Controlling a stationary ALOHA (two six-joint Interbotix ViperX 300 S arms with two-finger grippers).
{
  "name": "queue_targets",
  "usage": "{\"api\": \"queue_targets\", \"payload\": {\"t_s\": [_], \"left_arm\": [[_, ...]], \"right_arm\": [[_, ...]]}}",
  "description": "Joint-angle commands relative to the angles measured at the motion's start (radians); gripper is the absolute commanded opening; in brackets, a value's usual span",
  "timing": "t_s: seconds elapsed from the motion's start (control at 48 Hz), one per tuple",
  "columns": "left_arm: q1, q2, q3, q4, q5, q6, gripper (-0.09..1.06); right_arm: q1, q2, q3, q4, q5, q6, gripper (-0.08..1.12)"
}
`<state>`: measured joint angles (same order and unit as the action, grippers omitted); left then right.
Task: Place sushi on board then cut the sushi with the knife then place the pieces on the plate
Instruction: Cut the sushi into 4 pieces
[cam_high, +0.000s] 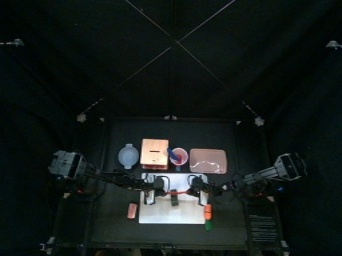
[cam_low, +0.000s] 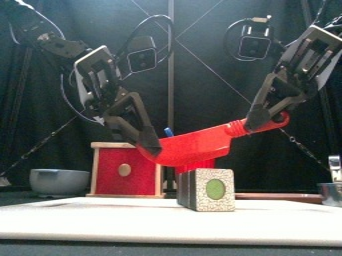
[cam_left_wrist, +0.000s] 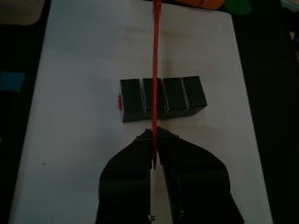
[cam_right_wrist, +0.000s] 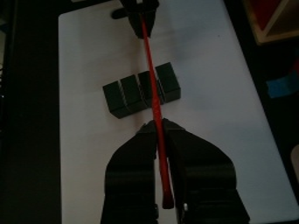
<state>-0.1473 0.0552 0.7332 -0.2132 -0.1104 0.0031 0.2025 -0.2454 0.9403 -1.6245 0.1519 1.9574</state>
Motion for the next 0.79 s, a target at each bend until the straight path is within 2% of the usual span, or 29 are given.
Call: {"api": "queue_targets", "payload": {"t_s": [0.021,0.667,0.792], "left_arm": [[-0.002,-0.006,-0.029,-0.002,0.008,-0.002,0.45],[-0.006,-0.002,-0.034,-0.003,0.009,-0.005,0.45],[-0.012,-0.002,-0.035,-0.014,0.012,-0.005,0.45]], "right_arm": [[-0.023,0.0,-0.006,0.008,0.003,0.002,0.34],[-0.048,0.014,0.002,0.057,0.0,0.0,0.34],[-0.046,0.014,-0.005,0.057,-0.002,0.0,0.34]]}}
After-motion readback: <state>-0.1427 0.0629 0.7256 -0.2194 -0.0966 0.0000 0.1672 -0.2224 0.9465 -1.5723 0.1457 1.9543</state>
